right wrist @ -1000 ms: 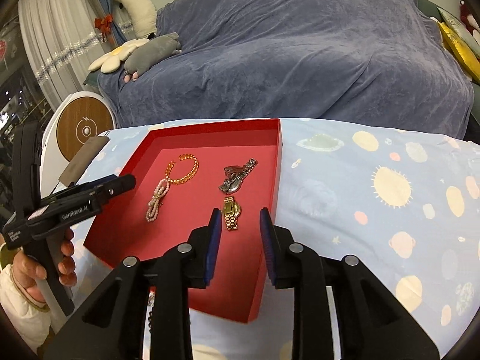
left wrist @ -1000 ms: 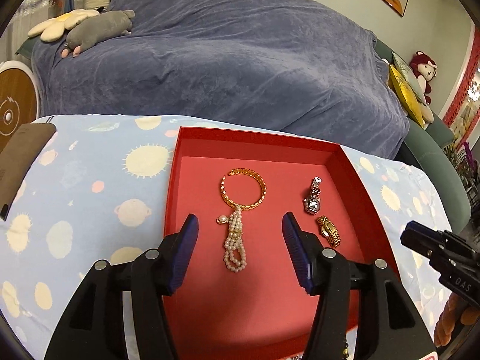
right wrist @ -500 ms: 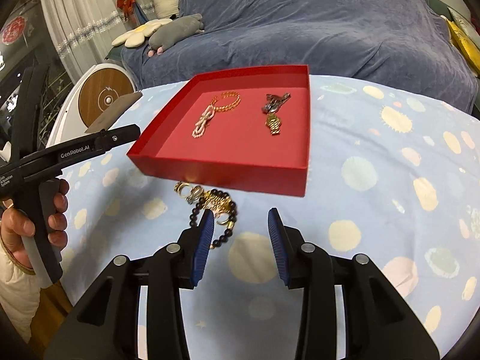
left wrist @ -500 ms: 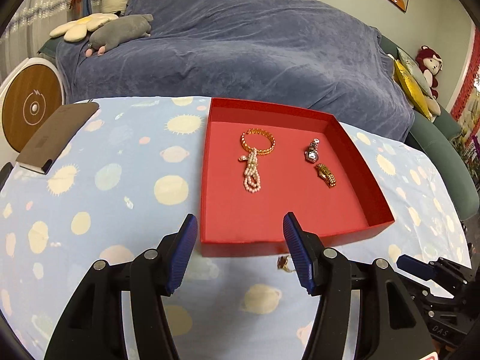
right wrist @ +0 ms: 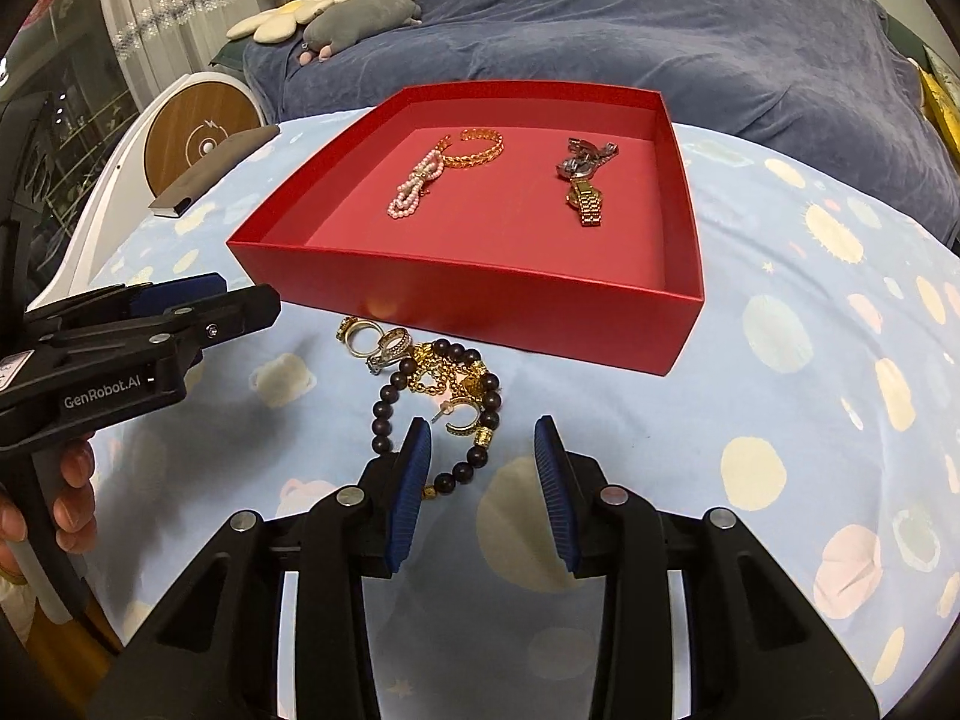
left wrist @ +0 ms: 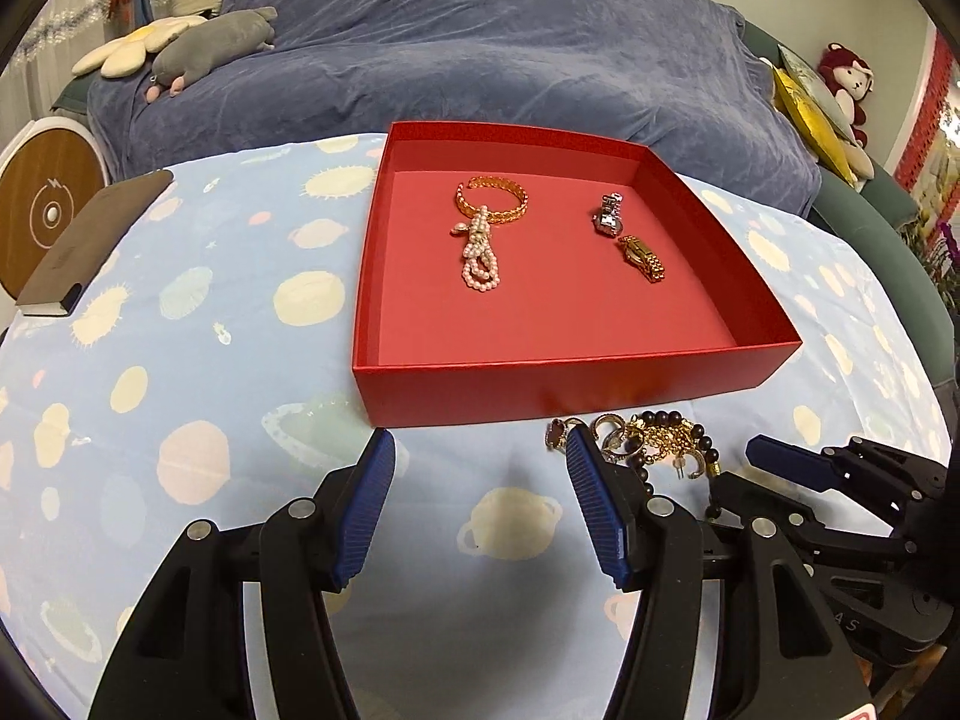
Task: Organize jewelry
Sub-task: 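Move both open tools back to the remaining jewelry, then grasp the black beaded bracelet with the right tool while the left tool grasps a ring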
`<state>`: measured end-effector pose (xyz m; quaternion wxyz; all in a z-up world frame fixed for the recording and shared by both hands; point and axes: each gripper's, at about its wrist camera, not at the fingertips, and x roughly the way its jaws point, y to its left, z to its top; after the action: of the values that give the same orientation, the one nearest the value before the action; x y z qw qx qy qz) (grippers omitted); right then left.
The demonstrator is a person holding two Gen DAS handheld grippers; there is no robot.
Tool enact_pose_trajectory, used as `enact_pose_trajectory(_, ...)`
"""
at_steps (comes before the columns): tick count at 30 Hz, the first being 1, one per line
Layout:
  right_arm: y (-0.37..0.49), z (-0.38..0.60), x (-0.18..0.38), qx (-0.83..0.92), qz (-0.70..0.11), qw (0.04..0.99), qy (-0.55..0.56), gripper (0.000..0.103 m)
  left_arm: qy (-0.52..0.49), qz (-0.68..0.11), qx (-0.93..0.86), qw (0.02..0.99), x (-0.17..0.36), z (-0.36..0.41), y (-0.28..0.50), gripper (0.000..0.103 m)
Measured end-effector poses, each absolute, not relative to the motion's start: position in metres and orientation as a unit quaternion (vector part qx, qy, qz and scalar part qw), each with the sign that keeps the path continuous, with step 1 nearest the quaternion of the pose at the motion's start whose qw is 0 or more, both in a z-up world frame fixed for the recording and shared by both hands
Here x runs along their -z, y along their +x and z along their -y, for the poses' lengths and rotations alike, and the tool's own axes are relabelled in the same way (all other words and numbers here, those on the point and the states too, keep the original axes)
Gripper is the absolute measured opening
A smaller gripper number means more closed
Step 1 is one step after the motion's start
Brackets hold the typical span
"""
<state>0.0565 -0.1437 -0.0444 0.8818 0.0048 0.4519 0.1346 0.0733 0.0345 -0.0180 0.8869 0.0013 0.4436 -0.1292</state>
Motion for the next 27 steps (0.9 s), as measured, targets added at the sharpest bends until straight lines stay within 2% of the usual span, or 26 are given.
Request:
enact_pose_trajectory(6,0.06,0.137,0.055,-0.135,-0.46,0.878,-0.007,0.027,0.0,-0.455,0.135,0.88,0.026,-0.033,0.075,0.057)
enact_pose_trajectory(8,0.061,0.138,0.055,-0.134,-0.46,0.878,-0.008,0.018,0.0,-0.458,0.135,0.879,0.028,-0.031,0.076,0.057)
enact_pose_trajectory(12,0.063,0.142,0.054,-0.127,-0.462,0.878,-0.002,0.008,0.002,-0.462,0.142,0.876,0.032,-0.026,0.077,0.057)
enact_pose_trajectory(23,0.048,0.156,0.027,-0.154,-0.442,0.883,0.042,0.007,-0.001,-0.471,0.148,0.87,0.043,-0.009,0.09,0.057)
enact_pose_trajectory(25,0.045,0.158,0.025,-0.155,-0.441,0.883,0.044,0.007,0.0,-0.472,0.147,0.87,0.046,-0.007,0.092,0.056)
enact_pose_trajectory(27,0.044,0.159,0.023,-0.158,-0.441,0.882,0.048,0.007,0.007,-0.466,0.143,0.873,0.047,-0.003,0.091,0.05)
